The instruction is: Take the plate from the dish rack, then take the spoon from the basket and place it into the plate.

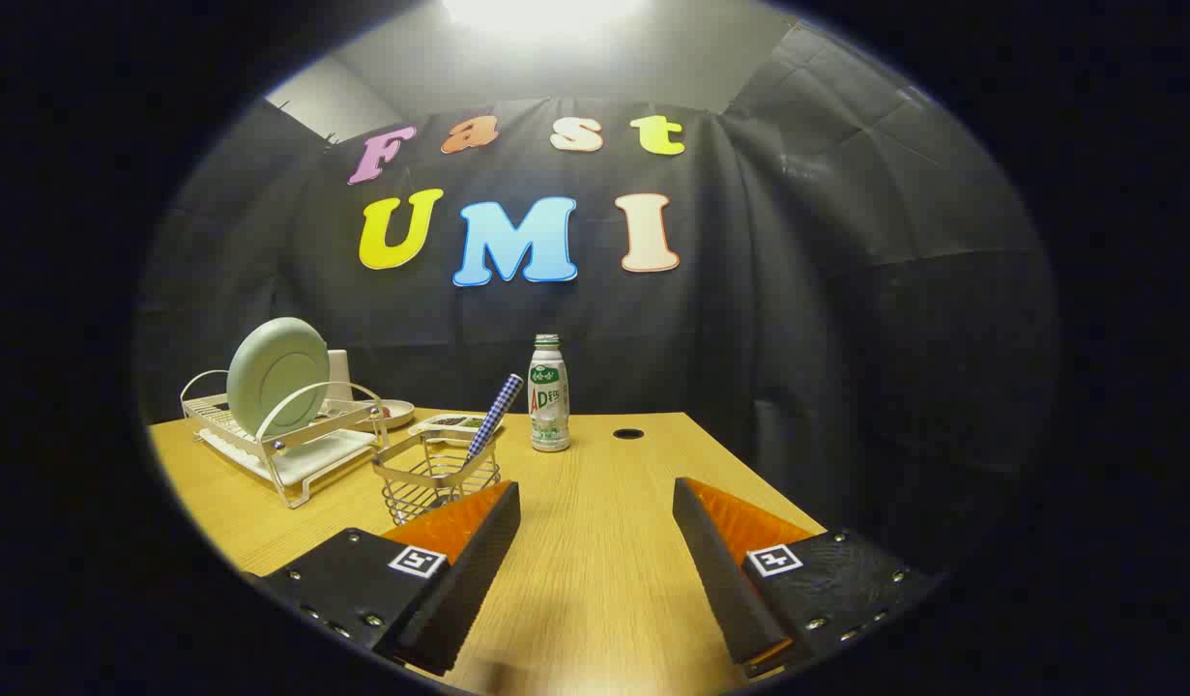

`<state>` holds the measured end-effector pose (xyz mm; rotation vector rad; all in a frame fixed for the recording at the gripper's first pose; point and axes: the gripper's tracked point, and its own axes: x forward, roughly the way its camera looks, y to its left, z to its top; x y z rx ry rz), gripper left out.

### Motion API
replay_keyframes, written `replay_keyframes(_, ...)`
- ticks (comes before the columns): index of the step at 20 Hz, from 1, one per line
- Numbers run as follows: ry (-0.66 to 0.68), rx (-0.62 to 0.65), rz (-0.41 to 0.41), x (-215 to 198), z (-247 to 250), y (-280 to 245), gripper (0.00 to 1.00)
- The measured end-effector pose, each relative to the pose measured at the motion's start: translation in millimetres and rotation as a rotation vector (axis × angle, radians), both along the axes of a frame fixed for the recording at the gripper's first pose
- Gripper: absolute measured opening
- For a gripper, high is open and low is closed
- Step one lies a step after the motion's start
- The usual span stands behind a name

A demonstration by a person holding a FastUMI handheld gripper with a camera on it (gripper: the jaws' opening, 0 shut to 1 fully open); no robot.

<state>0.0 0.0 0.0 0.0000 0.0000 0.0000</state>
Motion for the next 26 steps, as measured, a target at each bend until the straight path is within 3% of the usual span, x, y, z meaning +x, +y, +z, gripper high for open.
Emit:
replay_keyframes(5,0.021,0.037,0.006,49.6,-0.1,-2.0,0.98)
replay_keyframes(10,-0.025,0.041,-0.049,83.1,33.8,-6.2,0.98)
replay_keyframes(15,0.011,-0.016,-0.193,41.1,80.1,-11.3,0.98)
replay_keyframes(19,-0.003,-0.006,-0.282,-6.7,126.6,17.2,0.97)
replay_keyframes(23,0.006,0.023,-0.297,-39.1,156.3,72.3,0.97)
replay_keyframes(26,0.018,0.029,-0.25,-47.9,172.0,124.1,0.98)
